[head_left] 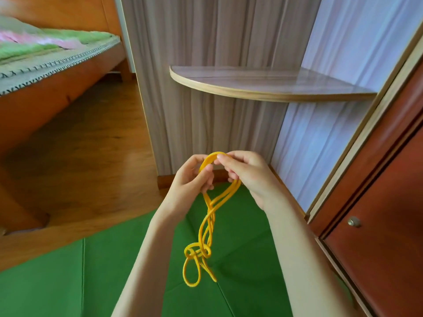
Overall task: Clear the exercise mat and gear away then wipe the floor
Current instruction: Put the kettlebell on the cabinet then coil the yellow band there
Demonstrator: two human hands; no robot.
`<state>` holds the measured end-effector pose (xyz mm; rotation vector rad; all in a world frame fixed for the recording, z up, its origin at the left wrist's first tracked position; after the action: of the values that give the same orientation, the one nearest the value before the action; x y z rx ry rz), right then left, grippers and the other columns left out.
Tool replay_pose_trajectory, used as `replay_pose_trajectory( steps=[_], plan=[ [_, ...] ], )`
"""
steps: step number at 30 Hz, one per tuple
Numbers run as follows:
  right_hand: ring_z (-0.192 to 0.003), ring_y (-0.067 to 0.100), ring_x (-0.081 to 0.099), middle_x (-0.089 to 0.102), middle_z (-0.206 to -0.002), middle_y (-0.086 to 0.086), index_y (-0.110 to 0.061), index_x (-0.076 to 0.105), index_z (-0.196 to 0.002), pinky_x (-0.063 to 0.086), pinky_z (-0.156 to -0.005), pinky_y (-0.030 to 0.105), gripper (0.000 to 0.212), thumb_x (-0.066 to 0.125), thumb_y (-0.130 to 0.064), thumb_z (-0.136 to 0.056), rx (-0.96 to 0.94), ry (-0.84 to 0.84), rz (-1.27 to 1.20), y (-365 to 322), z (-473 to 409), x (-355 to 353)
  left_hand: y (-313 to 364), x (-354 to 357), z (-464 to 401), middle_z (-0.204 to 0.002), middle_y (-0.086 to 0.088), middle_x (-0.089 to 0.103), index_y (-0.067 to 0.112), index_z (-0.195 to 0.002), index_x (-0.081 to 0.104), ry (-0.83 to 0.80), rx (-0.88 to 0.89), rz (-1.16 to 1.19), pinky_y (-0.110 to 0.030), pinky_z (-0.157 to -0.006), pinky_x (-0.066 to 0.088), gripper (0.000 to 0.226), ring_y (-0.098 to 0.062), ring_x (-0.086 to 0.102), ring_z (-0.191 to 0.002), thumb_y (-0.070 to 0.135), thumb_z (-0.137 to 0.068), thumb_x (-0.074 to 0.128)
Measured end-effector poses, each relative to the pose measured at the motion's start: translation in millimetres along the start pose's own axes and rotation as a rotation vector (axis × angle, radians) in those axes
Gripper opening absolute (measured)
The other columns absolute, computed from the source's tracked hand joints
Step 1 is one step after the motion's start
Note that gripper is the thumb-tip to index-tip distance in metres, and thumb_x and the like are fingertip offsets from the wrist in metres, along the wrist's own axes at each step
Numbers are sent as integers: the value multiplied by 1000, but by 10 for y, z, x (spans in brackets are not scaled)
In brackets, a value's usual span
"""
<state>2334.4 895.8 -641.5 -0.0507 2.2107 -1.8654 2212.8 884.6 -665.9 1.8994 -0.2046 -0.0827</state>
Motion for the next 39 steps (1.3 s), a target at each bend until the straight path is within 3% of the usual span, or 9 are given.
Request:
replay_pose_trajectory(
  steps=[5,9,13,16,23,29,34,36,39],
  plan=[
    [-44,0,40,44,-43,-17,-16,71,-84,29,-48,12,21,56,-27,-92,-29,-49,111,-30,93,9,-56,-140,38,-55,5,37,0,-94,61,1,64,-47,-19,-51,27,32,-7,30,-50,28,-94,45],
    [-51,-3,46,55,-51,-14,-22,73,-80,33,-51,12,16,63,-30,-88,-91,-67,330,217,281,131,-293,-293,248,-60,1,42,15,-78,63,30,92,-249,-20,-52,30,24,-8,35,-57,37,-87,58],
    [-47,0,47,55,-54,-9,-15,68,-79,39,-50,15,10,68,-23,-85,20,-283,328,836,558,388,-712,-502,672,-55,10,41,23,-66,65,62,-67,-8,-15,-51,30,35,-4,34,-53,56,-62,76],
    [-52,4,54,57,-58,-8,-12,66,-84,47,-57,21,6,64,-17,-87,57,-361,396,1267,667,524,-907,-636,861,-49,9,34,23,-60,61,181,-154,19,-16,-48,28,30,-5,30,-48,49,-60,76],
    [-53,2,54,58,-57,-7,-19,58,-70,46,-60,20,22,55,-20,-92,176,-180,339,1954,732,611,-908,-820,950,-48,12,26,21,-59,46,407,-170,272,-14,-44,25,27,-3,23,-43,28,-84,55],
    [-47,8,44,45,-48,-5,-16,55,-65,47,-64,24,25,65,-21,-87,250,-219,55,1942,757,494,-578,-1135,938,-49,9,34,21,-55,51,374,-55,-85,-18,-45,24,32,-5,27,-45,32,-83,62],
    [-47,6,33,37,-52,-9,-17,55,-68,28,-47,18,21,68,-20,-84,91,-134,99,1551,658,262,-633,-1436,1030,-63,-7,32,-14,-77,50,425,-55,-461,-22,-44,22,49,-8,28,-50,34,-81,61],
    [-45,4,30,36,-49,-13,-16,56,-68,26,-46,17,21,68,-20,-84,29,-87,121,1401,658,183,-740,-1426,1068,-62,-7,32,-11,-75,51,412,-90,-530,-27,-48,21,53,-13,27,-55,41,-77,61],
    [-41,6,25,31,-49,-8,-13,56,-66,21,-42,17,20,70,-11,-80,5,-135,-210,1207,677,170,-836,-1348,1109,-54,-6,33,0,-68,54,402,-96,-768,-24,-46,20,40,-12,25,-52,35,-84,64]
  ],
)
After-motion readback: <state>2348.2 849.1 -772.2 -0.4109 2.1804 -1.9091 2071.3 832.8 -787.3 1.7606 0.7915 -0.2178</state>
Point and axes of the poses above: each hand's wrist, its own z-axis away from the middle knuckle, its own x-axis out of the palm, y = z × x, the point moved 7 cm from there along -z, towards the middle knuckle
